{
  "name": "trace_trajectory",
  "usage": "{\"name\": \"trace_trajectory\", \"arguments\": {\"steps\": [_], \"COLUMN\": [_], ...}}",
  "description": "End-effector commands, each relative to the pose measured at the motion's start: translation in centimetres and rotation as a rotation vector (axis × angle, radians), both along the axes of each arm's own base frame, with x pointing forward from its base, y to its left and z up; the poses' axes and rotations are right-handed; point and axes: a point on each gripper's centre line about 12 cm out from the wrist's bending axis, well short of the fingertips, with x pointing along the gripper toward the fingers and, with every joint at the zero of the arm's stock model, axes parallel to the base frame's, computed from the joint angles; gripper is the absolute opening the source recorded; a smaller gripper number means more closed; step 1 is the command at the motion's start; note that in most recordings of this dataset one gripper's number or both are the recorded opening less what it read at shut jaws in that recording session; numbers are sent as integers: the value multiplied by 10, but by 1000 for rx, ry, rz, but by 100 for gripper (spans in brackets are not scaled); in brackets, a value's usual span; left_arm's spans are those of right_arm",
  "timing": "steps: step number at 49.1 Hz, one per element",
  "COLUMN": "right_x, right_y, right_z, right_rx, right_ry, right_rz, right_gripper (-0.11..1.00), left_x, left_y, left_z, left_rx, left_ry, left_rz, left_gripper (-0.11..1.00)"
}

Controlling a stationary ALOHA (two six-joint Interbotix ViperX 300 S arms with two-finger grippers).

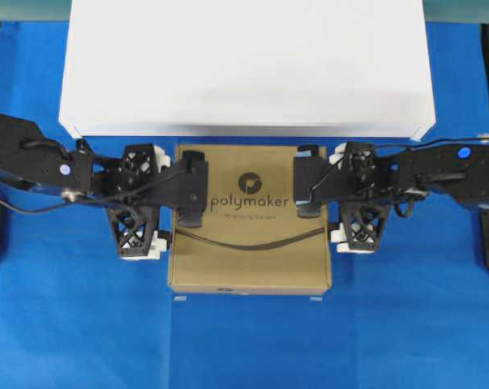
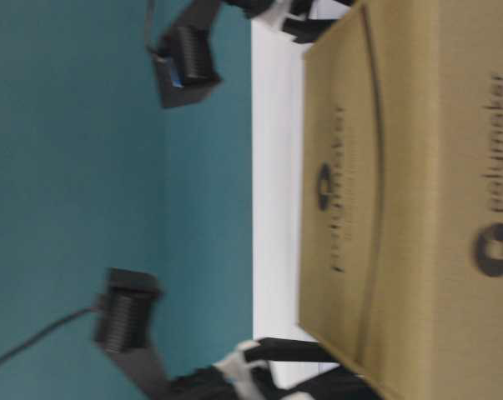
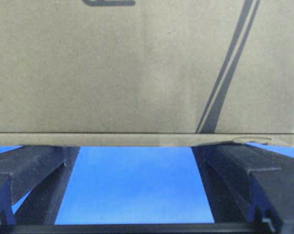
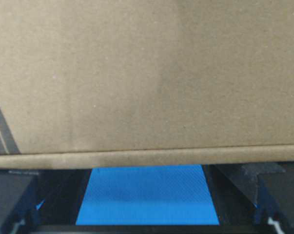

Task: Place the cardboard box on the stand after clamping it between your arms.
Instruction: 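Press both grippers against the box sides to clamp it between them, then lift the clamped box with both arms and carry it toward the stand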

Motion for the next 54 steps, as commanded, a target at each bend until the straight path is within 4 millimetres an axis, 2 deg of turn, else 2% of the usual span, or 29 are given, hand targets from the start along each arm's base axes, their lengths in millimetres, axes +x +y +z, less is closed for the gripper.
{"name": "trace_trajectory", "arguments": {"steps": [1, 11, 16, 21, 37, 54], "right_x": [23, 18, 16, 14, 15, 24], "right_y": [-1, 0, 1, 1, -3, -22], "right_z": [58, 118, 143, 158, 159, 150], "right_rx": [-8, -6, -2, -2, -9, -59], "right_ry": [-143, -120, -122, -129, -163, -178], "right_rz": [-2, 3, 4, 5, -1, 23], "right_gripper": [99, 98, 98, 98, 98, 98], "left_x": [20, 19, 16, 15, 16, 19], "left_y": [-1, 0, 0, 1, 8, 34], "left_z": [55, 125, 152, 170, 160, 146], "left_rx": [11, 19, 20, 21, 21, 39], "left_ry": [-125, -159, -165, -173, -142, -102], "left_rz": [-9, 0, 4, 5, 26, 71], "left_gripper": [88, 88, 88, 88, 88, 88]}}
